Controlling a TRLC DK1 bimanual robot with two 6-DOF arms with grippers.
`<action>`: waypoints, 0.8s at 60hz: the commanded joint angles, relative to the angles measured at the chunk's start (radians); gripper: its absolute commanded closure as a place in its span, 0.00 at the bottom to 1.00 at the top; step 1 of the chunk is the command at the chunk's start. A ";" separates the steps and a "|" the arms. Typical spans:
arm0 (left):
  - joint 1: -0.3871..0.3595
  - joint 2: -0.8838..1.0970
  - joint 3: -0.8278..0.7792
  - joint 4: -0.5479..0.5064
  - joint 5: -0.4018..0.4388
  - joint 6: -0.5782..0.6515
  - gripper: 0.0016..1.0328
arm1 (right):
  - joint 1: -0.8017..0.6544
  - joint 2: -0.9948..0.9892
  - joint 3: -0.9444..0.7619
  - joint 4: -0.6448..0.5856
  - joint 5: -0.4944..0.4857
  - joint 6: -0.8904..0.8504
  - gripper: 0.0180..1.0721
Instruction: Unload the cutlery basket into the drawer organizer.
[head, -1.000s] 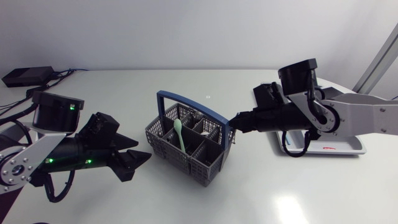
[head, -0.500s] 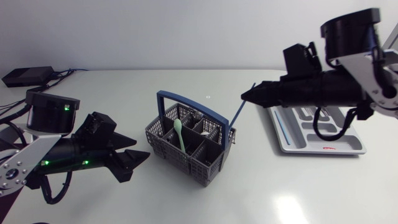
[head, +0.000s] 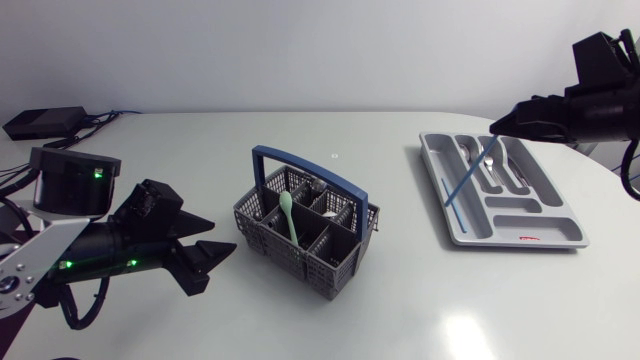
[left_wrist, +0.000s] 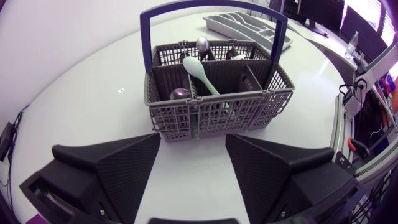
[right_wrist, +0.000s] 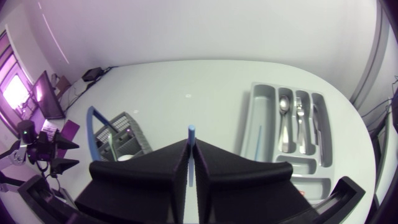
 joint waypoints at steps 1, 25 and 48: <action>-0.007 -0.011 -0.008 -0.006 -0.006 0.031 0.28 | -0.028 0.054 0.018 -0.018 0.046 -0.071 0.91; -0.028 -0.011 0.019 -0.018 -0.033 0.057 0.28 | -0.060 0.362 0.103 0.047 0.257 -0.177 0.90; -0.036 -0.022 0.004 -0.024 -0.035 0.078 0.28 | -0.047 0.673 0.284 0.040 0.272 -0.124 0.89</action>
